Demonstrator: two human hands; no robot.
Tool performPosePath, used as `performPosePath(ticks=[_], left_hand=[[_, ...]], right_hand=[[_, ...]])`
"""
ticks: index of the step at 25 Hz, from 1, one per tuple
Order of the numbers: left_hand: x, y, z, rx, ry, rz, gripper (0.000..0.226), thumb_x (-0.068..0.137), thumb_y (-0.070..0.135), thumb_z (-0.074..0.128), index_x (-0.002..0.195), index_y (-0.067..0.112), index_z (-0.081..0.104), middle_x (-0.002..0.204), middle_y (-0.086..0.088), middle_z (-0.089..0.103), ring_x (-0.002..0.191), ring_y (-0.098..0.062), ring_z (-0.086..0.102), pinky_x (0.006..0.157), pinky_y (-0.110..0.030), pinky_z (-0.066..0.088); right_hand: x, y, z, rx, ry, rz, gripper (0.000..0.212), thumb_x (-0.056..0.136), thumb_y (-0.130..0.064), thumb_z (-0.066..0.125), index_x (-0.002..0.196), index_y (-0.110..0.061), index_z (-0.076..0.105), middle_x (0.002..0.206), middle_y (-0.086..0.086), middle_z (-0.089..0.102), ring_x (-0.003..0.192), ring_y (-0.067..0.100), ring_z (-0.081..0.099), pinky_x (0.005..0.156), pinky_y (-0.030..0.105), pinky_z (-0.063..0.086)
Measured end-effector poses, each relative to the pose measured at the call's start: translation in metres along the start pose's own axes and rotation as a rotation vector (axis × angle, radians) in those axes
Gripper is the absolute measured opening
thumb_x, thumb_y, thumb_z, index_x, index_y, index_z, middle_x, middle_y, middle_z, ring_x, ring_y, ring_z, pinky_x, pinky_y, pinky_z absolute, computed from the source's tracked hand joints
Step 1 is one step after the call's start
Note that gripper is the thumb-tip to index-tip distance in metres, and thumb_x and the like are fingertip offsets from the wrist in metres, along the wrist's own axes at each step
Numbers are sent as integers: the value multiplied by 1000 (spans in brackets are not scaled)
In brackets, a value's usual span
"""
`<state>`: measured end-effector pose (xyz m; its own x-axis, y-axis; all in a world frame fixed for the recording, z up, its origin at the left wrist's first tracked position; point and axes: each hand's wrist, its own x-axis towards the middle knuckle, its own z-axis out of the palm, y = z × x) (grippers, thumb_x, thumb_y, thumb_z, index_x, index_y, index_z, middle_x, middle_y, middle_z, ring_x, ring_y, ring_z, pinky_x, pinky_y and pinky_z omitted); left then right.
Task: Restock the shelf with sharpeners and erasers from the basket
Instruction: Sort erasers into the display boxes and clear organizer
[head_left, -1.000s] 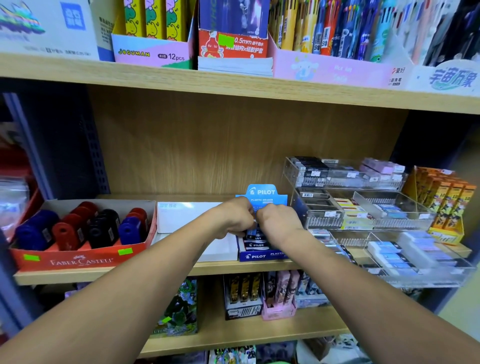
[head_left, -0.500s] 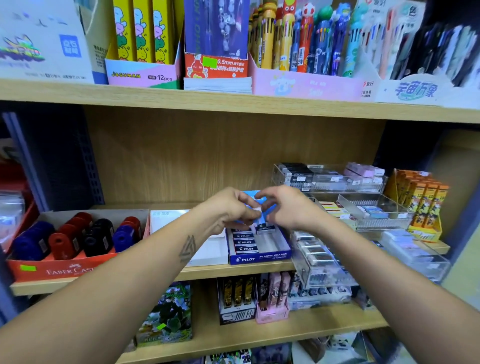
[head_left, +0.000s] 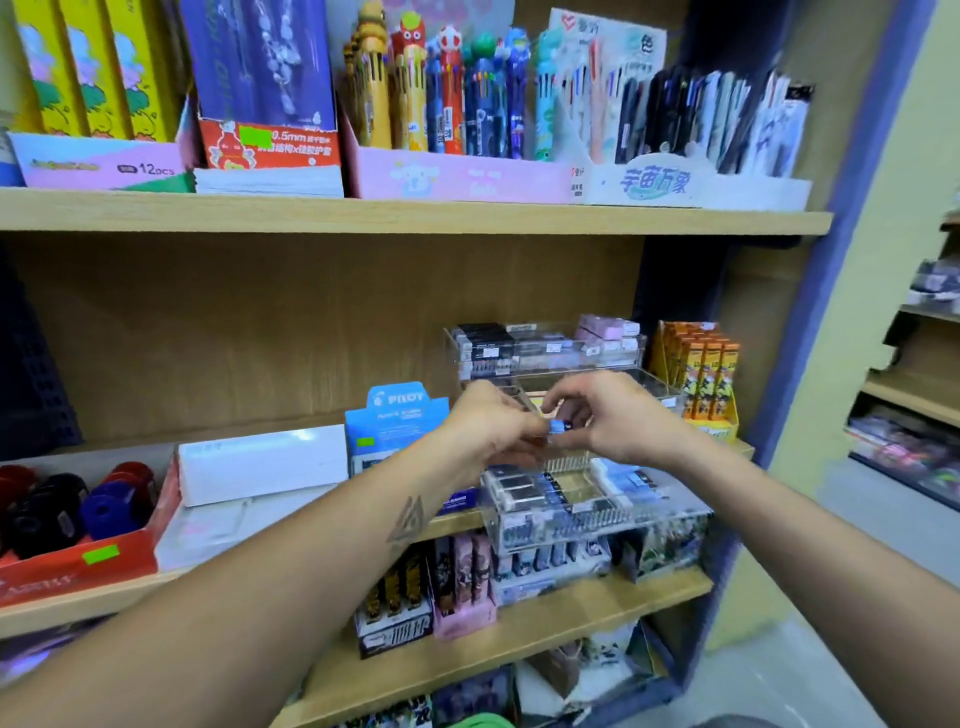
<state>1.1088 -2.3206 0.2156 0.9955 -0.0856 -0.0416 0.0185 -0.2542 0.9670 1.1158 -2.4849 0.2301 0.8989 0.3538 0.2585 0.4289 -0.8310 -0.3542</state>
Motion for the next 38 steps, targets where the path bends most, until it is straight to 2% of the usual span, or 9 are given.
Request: performPosePath(ticks=[4, 7, 12, 17, 24, 29, 33, 35, 38], left_hand=[[3, -11, 16, 868, -100, 401, 11, 80, 11, 58, 73, 11, 67, 77, -9, 70, 76, -25, 65, 68, -35, 56], [1, -22, 17, 1138, -244, 542, 19, 82, 15, 50, 70, 8, 62, 67, -11, 60, 65, -29, 54, 64, -38, 52], [1, -29, 16, 1376, -299, 504, 36, 98, 32, 40, 68, 15, 51, 68, -2, 55, 77, -24, 57, 96, -44, 34], [0, -22, 14, 1400, -351, 469, 37, 98, 32, 39, 67, 16, 49, 68, 0, 52, 84, -24, 56, 102, -53, 29], [1, -31, 13, 1275, -323, 498, 34, 99, 31, 40, 71, 16, 53, 80, -7, 63, 85, -26, 56, 92, -45, 35], [-13, -29, -13, 1027, -66, 584, 19, 83, 16, 50, 65, 21, 47, 76, -7, 62, 79, -31, 60, 67, -37, 51], [-42, -49, -46, 794, 256, 453, 14, 80, 11, 48, 78, 17, 61, 87, -9, 70, 86, -32, 62, 70, -41, 53], [-64, -81, -64, 790, 274, 377, 15, 79, 12, 50, 81, 17, 64, 88, -10, 71, 88, -33, 63, 71, -41, 53], [-96, -149, -76, 886, 70, 232, 7, 77, 13, 50, 76, 19, 54, 90, -14, 71, 88, -36, 65, 68, -41, 53]], right_hand=[[-7, 24, 10, -431, -25, 39, 21, 77, -23, 83, 96, -24, 74, 97, -3, 71, 95, 20, 65, 77, 32, 54], [-6, 30, 26, -518, -73, 26, 14, 79, -16, 78, 91, -21, 72, 101, 4, 70, 98, 26, 66, 71, 30, 45], [-4, 28, 38, -609, -78, 10, 10, 81, -20, 74, 90, -25, 72, 91, -1, 69, 94, 23, 64, 82, 32, 44], [6, 22, 42, -754, -190, -91, 5, 89, -16, 66, 89, -15, 61, 89, 5, 59, 86, 25, 64, 64, 30, 45], [9, 23, 41, -817, -165, -105, 15, 91, -9, 59, 104, -16, 62, 104, 7, 64, 97, 28, 65, 66, 32, 41], [-2, -14, 25, -317, 47, -28, 19, 84, -21, 60, 94, -27, 75, 90, 4, 72, 87, 27, 65, 71, 36, 54], [-20, -76, 47, 57, 145, 13, 34, 79, -10, 53, 99, -27, 75, 79, 1, 70, 84, 26, 66, 73, 36, 56], [-34, -99, 81, 93, 75, 27, 33, 78, -10, 53, 101, -25, 71, 80, 2, 69, 86, 28, 66, 75, 35, 56], [-56, -112, 151, -46, -202, 38, 20, 77, -13, 53, 94, -18, 64, 92, 10, 70, 88, 32, 68, 70, 34, 55]])
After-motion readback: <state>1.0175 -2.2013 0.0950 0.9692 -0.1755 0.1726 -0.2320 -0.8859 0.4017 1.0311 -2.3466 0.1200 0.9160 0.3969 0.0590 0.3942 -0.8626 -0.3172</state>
